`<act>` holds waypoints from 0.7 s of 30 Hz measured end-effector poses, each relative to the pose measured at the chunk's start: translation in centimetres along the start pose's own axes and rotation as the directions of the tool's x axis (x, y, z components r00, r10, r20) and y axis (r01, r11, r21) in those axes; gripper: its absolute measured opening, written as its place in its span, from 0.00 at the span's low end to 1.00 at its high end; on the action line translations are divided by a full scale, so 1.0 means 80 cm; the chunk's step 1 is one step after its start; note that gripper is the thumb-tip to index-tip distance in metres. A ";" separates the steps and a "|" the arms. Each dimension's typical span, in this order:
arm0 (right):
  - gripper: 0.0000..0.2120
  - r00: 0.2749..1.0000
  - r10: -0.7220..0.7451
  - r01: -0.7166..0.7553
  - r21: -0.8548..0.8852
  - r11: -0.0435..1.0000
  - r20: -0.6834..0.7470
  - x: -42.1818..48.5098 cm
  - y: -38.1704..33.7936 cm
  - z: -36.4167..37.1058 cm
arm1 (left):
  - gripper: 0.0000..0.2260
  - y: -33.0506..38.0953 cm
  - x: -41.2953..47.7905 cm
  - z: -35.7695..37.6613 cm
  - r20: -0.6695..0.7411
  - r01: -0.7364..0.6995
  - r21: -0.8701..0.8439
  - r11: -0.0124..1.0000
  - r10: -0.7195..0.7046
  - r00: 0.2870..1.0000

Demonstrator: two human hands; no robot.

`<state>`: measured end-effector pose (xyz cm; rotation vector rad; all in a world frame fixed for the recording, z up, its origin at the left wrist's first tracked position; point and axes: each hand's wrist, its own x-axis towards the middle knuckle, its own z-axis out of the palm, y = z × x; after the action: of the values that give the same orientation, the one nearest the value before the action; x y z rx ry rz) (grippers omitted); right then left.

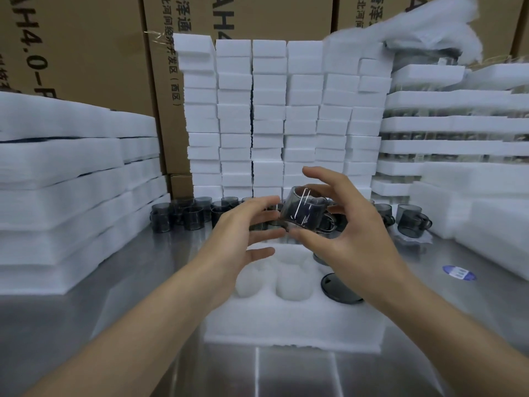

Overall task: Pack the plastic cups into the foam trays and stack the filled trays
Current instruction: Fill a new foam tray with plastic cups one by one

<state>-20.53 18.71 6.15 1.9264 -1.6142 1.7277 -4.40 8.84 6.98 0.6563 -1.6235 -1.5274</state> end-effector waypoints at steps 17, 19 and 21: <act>0.08 0.944 0.300 -0.311 0.072 0.948 0.139 0.013 0.019 -0.014 | 0.21 -0.020 0.016 -0.023 0.070 -0.173 0.288 0.942 0.160 0.985; 0.06 0.922 0.330 -0.346 0.044 0.937 0.204 0.011 0.022 -0.009 | 0.22 -0.021 0.018 -0.023 0.102 -0.172 0.281 0.944 0.149 0.984; 0.03 0.923 0.335 -0.351 0.057 0.935 0.188 0.011 0.023 -0.006 | 0.21 -0.021 0.020 -0.023 0.105 -0.179 0.255 0.950 0.157 0.982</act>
<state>-22.38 17.71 5.98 1.9795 -2.0818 1.8190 -4.04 6.28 5.53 0.5833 -1.9162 -1.2425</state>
